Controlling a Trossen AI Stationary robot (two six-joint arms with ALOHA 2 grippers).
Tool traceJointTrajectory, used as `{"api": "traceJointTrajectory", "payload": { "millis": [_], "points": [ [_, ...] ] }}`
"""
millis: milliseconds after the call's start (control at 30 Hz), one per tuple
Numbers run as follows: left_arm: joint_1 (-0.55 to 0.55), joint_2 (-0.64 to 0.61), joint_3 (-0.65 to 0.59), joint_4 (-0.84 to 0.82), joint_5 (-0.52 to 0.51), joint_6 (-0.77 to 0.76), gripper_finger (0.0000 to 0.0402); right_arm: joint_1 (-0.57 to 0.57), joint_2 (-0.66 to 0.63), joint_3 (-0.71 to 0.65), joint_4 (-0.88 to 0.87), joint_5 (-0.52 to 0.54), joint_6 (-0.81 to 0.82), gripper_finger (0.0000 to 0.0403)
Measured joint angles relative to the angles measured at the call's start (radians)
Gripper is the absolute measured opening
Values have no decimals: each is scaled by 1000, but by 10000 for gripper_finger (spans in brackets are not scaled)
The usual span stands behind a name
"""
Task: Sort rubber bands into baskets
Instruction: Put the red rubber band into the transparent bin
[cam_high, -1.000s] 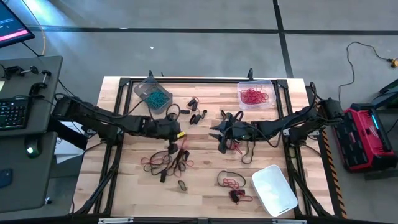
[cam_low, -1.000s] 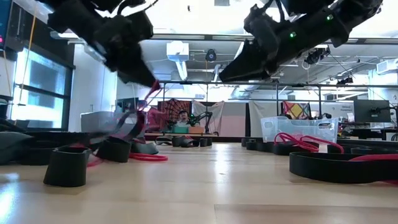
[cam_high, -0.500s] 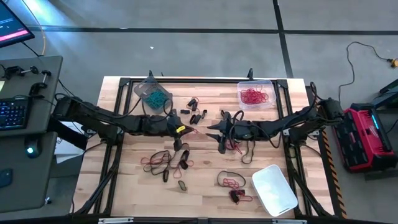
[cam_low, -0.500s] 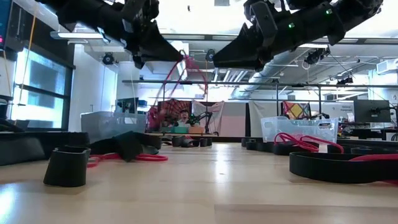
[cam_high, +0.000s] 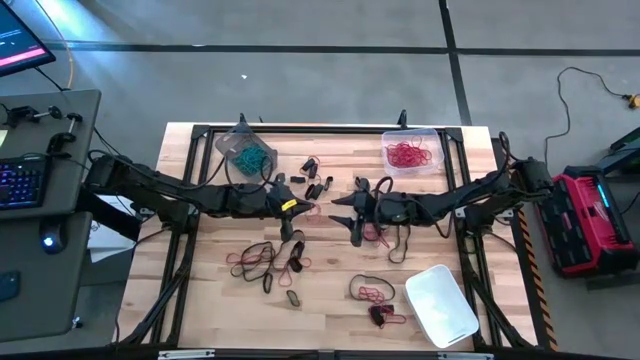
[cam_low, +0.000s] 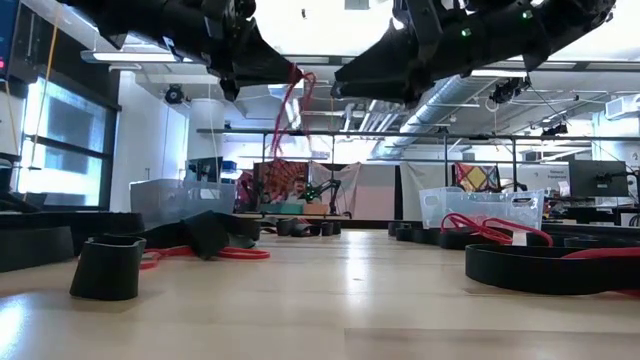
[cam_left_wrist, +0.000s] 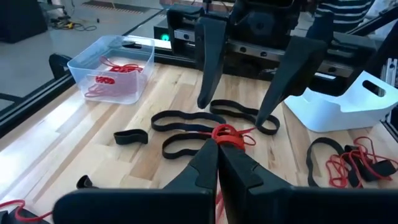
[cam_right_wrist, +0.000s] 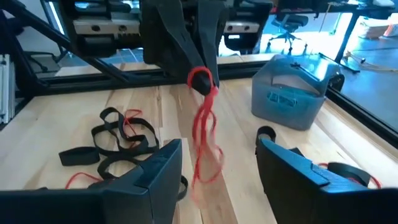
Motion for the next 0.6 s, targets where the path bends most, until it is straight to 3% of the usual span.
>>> {"api": "traceJointTrajectory", "payload": {
  "millis": [233,600],
  "points": [
    [-6,7,0,-22,3,-1,4,0,0,0,20,-33,0,189],
    [-29,7,0,-173,2,0,63,0,0,0,-5,-33,12,188]
  ]
}}
